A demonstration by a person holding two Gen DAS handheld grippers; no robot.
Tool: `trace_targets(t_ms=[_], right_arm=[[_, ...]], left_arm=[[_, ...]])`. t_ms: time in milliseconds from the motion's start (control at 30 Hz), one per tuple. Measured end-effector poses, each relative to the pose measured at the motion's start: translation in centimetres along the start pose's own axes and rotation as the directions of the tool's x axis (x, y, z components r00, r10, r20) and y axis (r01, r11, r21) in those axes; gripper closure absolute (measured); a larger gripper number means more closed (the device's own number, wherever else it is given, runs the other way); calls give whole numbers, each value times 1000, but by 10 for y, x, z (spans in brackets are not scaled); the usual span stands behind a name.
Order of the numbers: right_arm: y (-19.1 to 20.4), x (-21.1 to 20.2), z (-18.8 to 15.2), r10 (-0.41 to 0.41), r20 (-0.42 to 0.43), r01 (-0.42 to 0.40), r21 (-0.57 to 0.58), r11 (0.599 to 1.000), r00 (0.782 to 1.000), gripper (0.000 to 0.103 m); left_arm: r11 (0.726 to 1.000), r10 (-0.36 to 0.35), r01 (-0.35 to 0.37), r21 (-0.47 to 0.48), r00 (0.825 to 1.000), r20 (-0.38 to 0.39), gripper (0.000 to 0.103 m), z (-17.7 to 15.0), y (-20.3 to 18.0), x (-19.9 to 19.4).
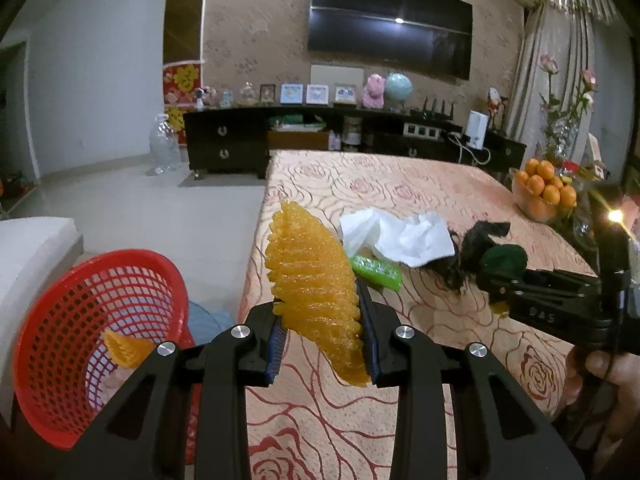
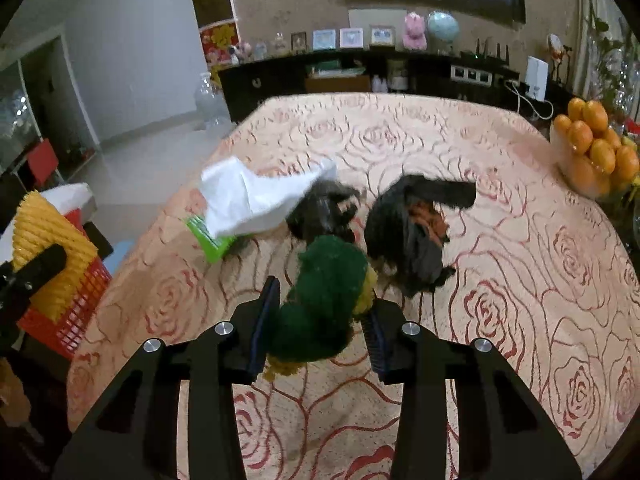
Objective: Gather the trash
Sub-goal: 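Carry the yellow foam net and green scrubber over the red wastebasket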
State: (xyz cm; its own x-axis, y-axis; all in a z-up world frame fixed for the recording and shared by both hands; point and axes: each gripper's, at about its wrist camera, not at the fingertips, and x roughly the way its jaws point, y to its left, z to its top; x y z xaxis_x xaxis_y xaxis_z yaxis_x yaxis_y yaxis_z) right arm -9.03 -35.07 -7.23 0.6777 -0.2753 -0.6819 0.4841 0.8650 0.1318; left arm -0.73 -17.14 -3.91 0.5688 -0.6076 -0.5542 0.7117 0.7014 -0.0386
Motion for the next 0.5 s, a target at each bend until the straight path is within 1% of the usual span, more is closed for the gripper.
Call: trace_targets(t_ms=[233,367,500], right_arm=[[10,-18,20,22,60,-21,-18,1000,998,64],[18,-26,36,28,89,-25,-32,999,996,64],[28,-30,49,41,109,-36,-53,998,993,64]], left_arm=[[999,35,-35,-22,999,29,73,15,12,-8],[998,51,-49,-29,997,63,73,29,20,-20],[997,80,-79,-20,993,92,73,44,28,-25]])
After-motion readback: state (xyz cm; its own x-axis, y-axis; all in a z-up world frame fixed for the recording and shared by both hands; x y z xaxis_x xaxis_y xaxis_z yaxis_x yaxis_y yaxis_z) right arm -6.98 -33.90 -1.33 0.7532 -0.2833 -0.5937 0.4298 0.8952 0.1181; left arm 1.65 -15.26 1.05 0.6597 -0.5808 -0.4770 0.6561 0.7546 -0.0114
